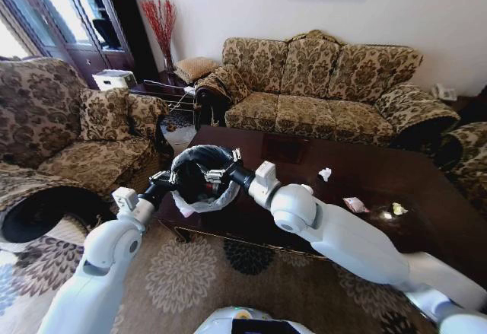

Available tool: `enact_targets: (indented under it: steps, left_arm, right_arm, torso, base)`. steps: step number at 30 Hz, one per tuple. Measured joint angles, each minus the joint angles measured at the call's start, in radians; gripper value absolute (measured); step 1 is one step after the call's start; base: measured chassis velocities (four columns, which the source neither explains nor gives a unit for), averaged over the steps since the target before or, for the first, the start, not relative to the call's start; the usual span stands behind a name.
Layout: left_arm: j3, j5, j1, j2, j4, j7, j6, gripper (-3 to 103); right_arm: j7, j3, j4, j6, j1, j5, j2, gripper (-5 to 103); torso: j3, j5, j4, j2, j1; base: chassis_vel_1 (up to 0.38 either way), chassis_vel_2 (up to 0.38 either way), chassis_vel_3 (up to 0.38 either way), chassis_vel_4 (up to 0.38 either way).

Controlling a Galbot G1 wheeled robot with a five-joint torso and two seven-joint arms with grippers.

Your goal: Move to the front of the table and place the trash on the table into the trash bin.

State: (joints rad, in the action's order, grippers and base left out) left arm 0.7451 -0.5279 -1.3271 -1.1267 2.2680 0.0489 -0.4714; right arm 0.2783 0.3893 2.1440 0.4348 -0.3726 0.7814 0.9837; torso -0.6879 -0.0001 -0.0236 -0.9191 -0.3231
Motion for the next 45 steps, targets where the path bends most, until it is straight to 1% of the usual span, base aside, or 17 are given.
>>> enact_targets:
  steps: [2,4,8,11,13,15,16,19,20,22,24,25,30,33,36,43,45]
  left_arm:
    - [0.004,0.000,-0.002,-0.007,0.001,0.000,0.000,3]
    - [0.006,0.000,-0.004,-0.011,0.002,-0.001,0.000,3]
    - [0.028,0.001,-0.033,-0.032,0.024,-0.001,0.012,3]
    - [0.041,0.006,-0.047,-0.042,0.038,-0.008,0.020,3]
    - [0.035,0.020,-0.043,-0.049,0.040,-0.018,0.018,3]
    - [0.032,0.025,-0.042,-0.051,0.041,-0.018,0.016,3]
    - [0.026,0.033,-0.040,-0.056,0.042,-0.018,0.014,3]
    - [0.015,0.046,-0.044,-0.062,0.044,-0.011,0.013,3]
    - [0.015,0.046,-0.044,-0.062,0.044,-0.011,0.013,3]
    - [0.007,0.055,-0.043,-0.065,0.043,-0.005,0.013,3]
    - [0.001,0.057,-0.041,-0.063,0.042,-0.004,0.013,3]
    - [0.001,0.057,-0.041,-0.063,0.042,-0.004,0.013,3]
    - [0.011,0.055,-0.053,-0.041,0.044,-0.001,0.013,3]
    - [0.023,0.052,-0.058,-0.028,0.046,-0.001,0.014,3]
    - [0.025,0.049,-0.059,-0.027,0.048,0.000,0.014,3]
    - [0.014,0.046,-0.051,-0.034,0.037,0.007,0.027,3]
    - [0.014,0.042,-0.050,-0.036,0.032,0.008,0.034,3]
  right_arm:
    - [0.017,-0.082,-0.001,-0.003,-0.041,-0.003,-0.010,100]
    - [0.027,-0.107,-0.003,-0.002,-0.060,-0.017,-0.016,100]
    - [0.109,-0.226,-0.029,0.033,-0.154,-0.063,-0.030,100]
    - [0.124,-0.313,-0.072,0.046,-0.223,-0.095,-0.026,100]
    - [0.064,-0.443,-0.146,0.020,-0.338,-0.185,-0.023,100]
    - [0.042,-0.477,-0.165,0.009,-0.372,-0.208,-0.018,100]
    - [0.007,-0.546,-0.206,-0.023,-0.451,-0.252,-0.002,100]
    - [-0.014,-0.648,-0.267,-0.088,-0.587,-0.315,0.047,100]
    - [-0.014,-0.648,-0.267,-0.088,-0.587,-0.315,0.047,100]
    - [-0.018,-0.697,-0.321,-0.168,-0.662,-0.394,0.104,100]
    - [-0.007,-0.702,-0.384,-0.236,-0.691,-0.460,0.164,100]
    - [-0.007,-0.702,-0.384,-0.236,-0.691,-0.460,0.164,100]
    - [0.063,-0.669,-0.484,-0.308,-0.677,-0.500,0.261,100]
    - [0.163,-0.620,-0.550,-0.353,-0.651,-0.506,0.313,100]
    - [0.214,-0.590,-0.600,-0.387,-0.630,-0.517,0.350,100]
    - [0.207,-0.567,-0.653,-0.408,-0.589,-0.473,0.400,100]
    - [0.197,-0.561,-0.666,-0.388,-0.576,-0.443,0.413,100]
  torso:
    - [0.000,0.0000,0.0001,0.000,0.000]
    - [0.000,0.0000,0.0001,0.000,0.000]
    - [0.000,0.0002,0.0007,0.000,0.000]
    - [0.000,0.0007,-0.0008,0.000,0.000]
    - [0.000,-0.0001,-0.0003,0.000,0.000]
    - [0.000,-0.0002,0.0001,0.000,0.000]
    - [0.000,0.0003,0.0007,0.000,0.000]
    - [0.000,0.0008,0.0011,0.000,0.000]
    - [0.000,0.0008,0.0011,0.000,0.000]
    - [0.000,-0.0001,0.0006,0.000,0.000]
    - [0.000,0.0001,0.0000,0.000,0.000]
    - [0.000,0.0001,0.0000,0.000,0.000]
    - [0.000,0.0000,-0.0001,0.000,0.000]
    - [0.000,-0.0001,-0.0002,0.000,0.000]
    - [0.000,-0.0001,0.0000,0.000,0.000]
    - [0.000,-0.0002,0.0008,0.000,0.000]
    - [0.000,-0.0002,0.0010,0.000,0.000]
  base:
    - [0.000,0.000,0.000,0.000]
    - [0.000,0.000,0.000,0.000]
    - [0.000,0.000,0.000,0.000]
    - [0.000,0.000,0.000,0.000]
    - [0.000,0.000,0.000,0.000]
    - [0.000,0.000,0.000,0.000]
    - [0.000,0.000,0.000,0.000]
    - [0.000,0.000,0.000,0.000]
    - [0.000,0.000,0.000,0.000]
    - [0.000,0.000,0.000,0.000]
    - [0.000,0.000,0.000,0.000]
    - [0.000,0.000,0.000,0.000]
    - [-0.030,-0.029,-0.034,-0.026]
    - [-0.032,-0.032,-0.036,-0.035]
    - [-0.056,-0.053,-0.076,-0.065]
    - [-0.078,-0.094,-0.089,-0.087]
    - [-0.099,-0.057,-0.055,-0.057]
